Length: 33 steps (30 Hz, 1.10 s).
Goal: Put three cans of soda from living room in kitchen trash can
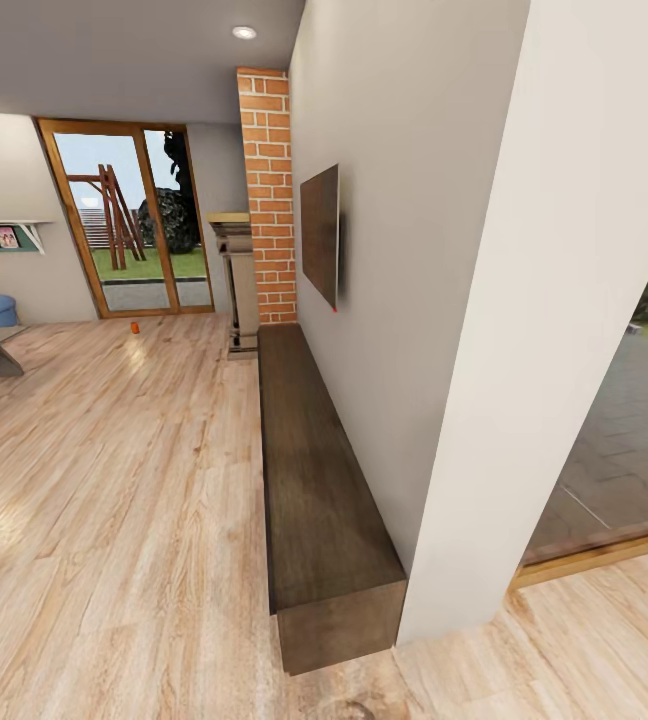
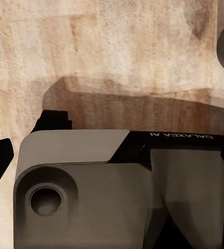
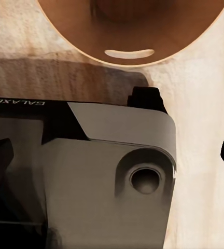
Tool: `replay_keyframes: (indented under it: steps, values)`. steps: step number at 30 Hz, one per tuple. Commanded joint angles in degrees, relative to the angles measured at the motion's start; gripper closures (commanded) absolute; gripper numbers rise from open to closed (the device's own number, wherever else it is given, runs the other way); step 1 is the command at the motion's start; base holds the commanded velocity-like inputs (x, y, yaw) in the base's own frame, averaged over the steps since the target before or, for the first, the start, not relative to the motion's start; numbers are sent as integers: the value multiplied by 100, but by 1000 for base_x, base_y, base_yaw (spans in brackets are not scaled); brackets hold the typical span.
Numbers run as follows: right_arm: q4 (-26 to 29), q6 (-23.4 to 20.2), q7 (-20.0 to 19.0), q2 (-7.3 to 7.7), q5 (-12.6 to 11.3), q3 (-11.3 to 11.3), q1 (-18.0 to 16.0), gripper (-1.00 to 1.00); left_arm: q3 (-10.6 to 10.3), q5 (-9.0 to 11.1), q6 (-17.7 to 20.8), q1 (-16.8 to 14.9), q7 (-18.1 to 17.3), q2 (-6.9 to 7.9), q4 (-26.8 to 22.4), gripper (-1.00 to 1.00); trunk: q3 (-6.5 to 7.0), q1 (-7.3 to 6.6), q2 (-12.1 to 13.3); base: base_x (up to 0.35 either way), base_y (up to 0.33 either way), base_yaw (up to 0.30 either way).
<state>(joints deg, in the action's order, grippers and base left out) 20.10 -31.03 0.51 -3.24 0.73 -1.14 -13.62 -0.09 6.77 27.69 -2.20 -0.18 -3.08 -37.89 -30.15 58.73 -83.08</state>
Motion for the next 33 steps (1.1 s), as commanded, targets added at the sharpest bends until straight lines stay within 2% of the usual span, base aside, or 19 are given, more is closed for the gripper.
replay_keyframes:
  steps: [1, 33]
  values:
    - [1, 0, 0, 0, 1, 0, 0, -100, 0, 0, 0, 0, 0, 0, -1, -100, 0, 0, 0, 0, 0, 0]
    - [3, 9, -12, 10, 0, -9, 8, -100, 0, 0, 0, 0, 9, 0, 1, -100, 0, 0, 0, -7, 0, 0]
